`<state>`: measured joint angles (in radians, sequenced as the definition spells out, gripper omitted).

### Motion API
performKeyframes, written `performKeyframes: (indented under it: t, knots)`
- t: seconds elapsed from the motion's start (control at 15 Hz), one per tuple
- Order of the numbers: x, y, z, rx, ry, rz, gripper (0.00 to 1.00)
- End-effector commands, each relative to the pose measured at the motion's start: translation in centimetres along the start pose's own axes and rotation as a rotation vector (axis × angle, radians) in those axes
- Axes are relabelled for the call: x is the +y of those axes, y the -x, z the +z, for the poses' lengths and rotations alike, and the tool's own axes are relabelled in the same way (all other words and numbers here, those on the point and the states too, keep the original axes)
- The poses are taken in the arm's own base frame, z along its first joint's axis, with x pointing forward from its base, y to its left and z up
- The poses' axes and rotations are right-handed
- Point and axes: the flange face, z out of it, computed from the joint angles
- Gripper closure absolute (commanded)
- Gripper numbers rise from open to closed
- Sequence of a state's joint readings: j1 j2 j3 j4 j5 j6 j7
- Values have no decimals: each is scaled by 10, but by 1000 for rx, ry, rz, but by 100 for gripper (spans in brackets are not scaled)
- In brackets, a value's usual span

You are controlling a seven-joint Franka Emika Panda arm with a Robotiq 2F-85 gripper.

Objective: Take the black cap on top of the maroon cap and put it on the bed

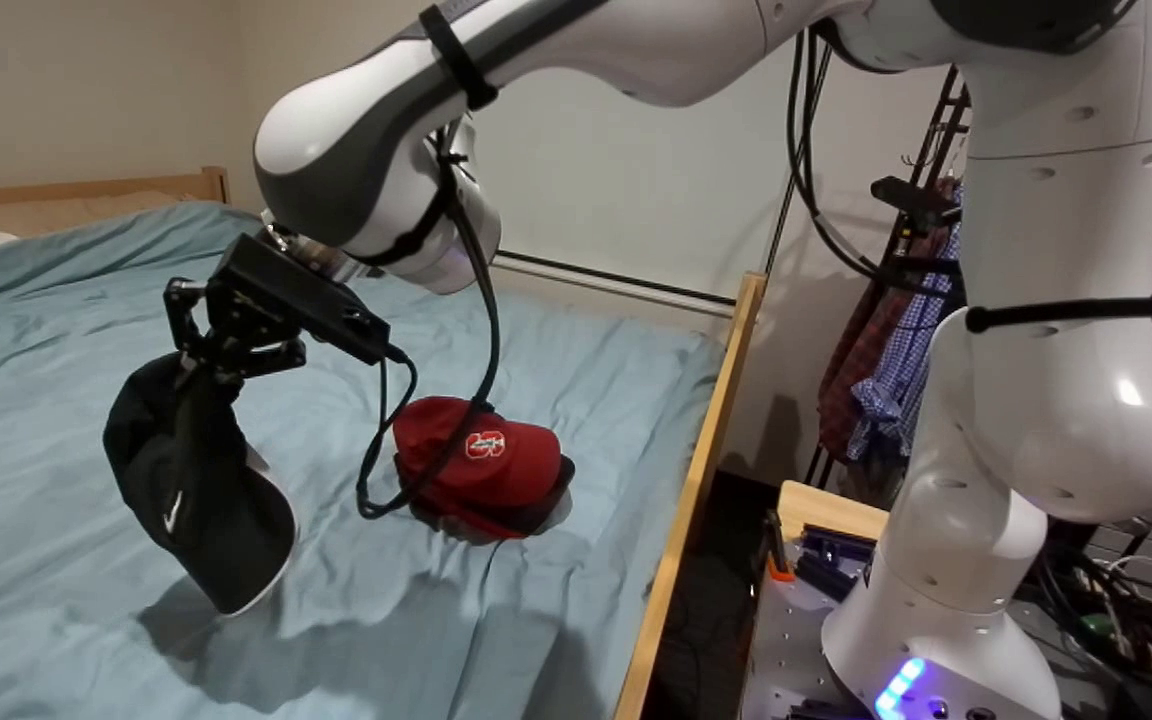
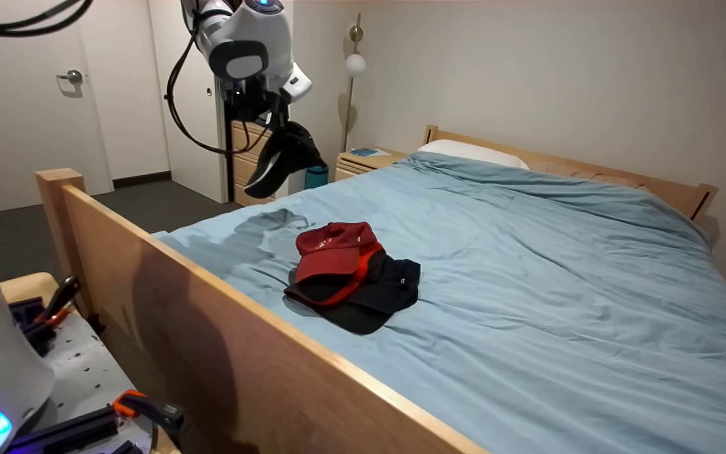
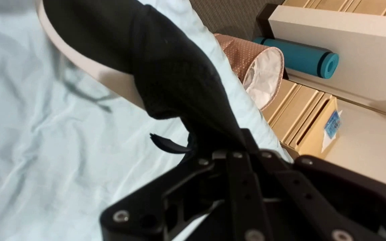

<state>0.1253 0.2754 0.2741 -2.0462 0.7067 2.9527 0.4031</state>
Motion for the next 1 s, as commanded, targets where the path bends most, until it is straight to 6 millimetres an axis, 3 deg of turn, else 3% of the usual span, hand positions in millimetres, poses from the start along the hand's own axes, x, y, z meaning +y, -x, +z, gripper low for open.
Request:
performKeyframes:
  t: [0.0,0.13,0.47,0.67,0.93]
  knots:
    - [-1,0,0,1,1,2,98]
    - [-1,-1,-1,2,0,4,98]
    - [10,-7,18,166,-92,241,98]
    - [15,3,49,224,-129,373,98]
    - [5,18,88,281,-211,524,98]
